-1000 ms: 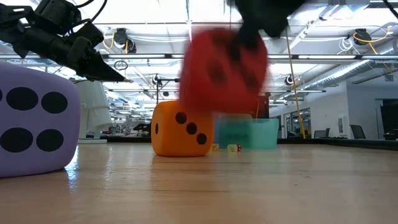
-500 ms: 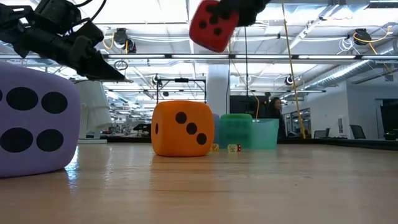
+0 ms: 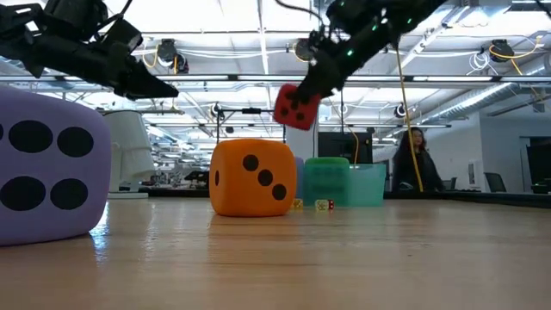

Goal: Pick & Place Dice
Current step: Put the large red dice into the light blue bin

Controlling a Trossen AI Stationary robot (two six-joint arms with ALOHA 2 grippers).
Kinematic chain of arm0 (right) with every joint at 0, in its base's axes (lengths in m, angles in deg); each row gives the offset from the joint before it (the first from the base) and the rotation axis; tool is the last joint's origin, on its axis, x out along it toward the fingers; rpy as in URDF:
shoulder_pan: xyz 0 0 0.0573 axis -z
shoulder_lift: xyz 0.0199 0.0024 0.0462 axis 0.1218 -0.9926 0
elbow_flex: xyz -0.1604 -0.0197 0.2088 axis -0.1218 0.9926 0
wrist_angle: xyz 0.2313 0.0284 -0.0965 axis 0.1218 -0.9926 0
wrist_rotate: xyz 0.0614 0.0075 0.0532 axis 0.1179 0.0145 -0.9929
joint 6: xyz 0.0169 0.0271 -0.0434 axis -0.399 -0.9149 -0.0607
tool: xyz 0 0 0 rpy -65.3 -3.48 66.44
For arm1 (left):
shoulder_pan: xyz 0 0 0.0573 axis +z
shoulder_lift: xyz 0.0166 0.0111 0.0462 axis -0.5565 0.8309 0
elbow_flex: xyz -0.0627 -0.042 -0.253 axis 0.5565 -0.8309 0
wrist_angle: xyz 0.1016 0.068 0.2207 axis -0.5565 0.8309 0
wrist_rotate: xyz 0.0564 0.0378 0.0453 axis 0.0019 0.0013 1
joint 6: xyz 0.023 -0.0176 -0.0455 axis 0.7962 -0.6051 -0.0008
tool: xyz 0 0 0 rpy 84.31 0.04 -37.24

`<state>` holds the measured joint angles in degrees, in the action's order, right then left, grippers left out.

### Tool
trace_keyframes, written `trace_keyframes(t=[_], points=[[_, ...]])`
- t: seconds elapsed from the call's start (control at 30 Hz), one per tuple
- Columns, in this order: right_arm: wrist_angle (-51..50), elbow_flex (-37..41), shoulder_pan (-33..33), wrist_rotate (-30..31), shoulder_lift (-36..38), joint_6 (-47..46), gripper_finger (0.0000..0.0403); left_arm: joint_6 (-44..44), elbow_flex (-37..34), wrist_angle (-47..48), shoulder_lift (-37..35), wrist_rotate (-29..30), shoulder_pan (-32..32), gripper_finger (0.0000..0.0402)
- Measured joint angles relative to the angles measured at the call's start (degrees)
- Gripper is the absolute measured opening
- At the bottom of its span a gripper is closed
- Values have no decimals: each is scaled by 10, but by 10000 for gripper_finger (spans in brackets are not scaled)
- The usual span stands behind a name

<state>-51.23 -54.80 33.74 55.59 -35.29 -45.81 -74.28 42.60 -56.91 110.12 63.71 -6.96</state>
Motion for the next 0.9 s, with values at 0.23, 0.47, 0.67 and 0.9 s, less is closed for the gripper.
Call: trace_keyframes(t=[0.23, 0.47, 0.67, 0.9], points=[[68, -24, 22, -41, -103, 22, 396, 8, 0, -14, 0, 34, 0, 21], [5, -97, 22, -44, -184, 39, 396, 31, 0, -46, 0, 34, 0, 21], [-13, -121, 22, -85, -206, 43, 396, 28, 0, -90, 0, 29, 1, 21], [-40, -121, 26, -86, -205, 35, 396, -12, 0, -95, 0, 25, 1, 21]])
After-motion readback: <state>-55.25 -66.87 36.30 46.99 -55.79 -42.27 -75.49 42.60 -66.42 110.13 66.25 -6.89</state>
